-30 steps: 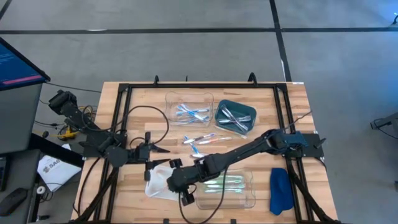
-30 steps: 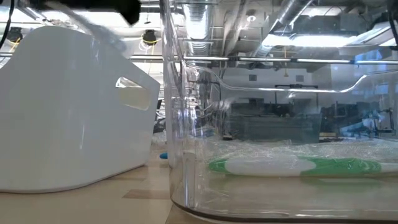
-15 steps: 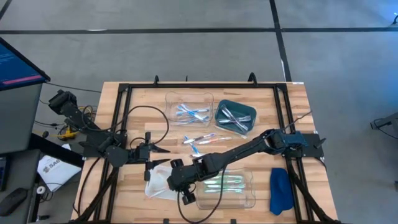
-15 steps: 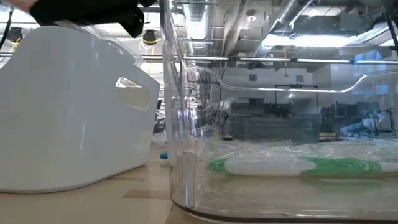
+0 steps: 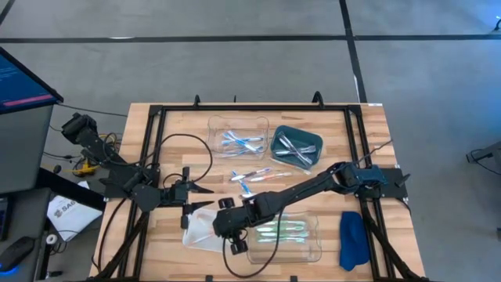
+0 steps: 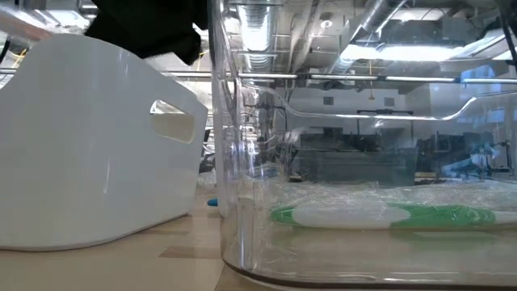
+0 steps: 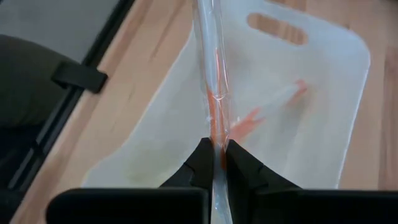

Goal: Pick & Place Toothbrushes
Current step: Put the orange toothbrush into the white bin

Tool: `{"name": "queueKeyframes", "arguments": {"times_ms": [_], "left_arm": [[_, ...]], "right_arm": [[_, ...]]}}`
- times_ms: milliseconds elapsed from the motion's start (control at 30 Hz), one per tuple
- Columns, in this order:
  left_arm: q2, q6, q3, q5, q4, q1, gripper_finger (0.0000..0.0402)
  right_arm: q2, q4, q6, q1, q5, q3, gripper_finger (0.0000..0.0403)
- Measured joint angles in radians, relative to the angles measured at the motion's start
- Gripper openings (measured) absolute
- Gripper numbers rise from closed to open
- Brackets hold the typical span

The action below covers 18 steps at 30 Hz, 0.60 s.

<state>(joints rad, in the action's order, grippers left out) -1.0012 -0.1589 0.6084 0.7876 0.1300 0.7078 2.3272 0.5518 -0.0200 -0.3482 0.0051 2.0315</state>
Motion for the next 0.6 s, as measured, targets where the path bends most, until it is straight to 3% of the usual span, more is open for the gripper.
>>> {"name": "queueKeyframes", "arguments": {"times_ms": [600], "left_arm": [[0.0, -0.003, 0.0, 0.0, 0.001, 0.0, 0.0131]], "right_arm": [[0.067, 0.007, -0.028, -0.004, 0.025, 0.002, 0.0013]]}}
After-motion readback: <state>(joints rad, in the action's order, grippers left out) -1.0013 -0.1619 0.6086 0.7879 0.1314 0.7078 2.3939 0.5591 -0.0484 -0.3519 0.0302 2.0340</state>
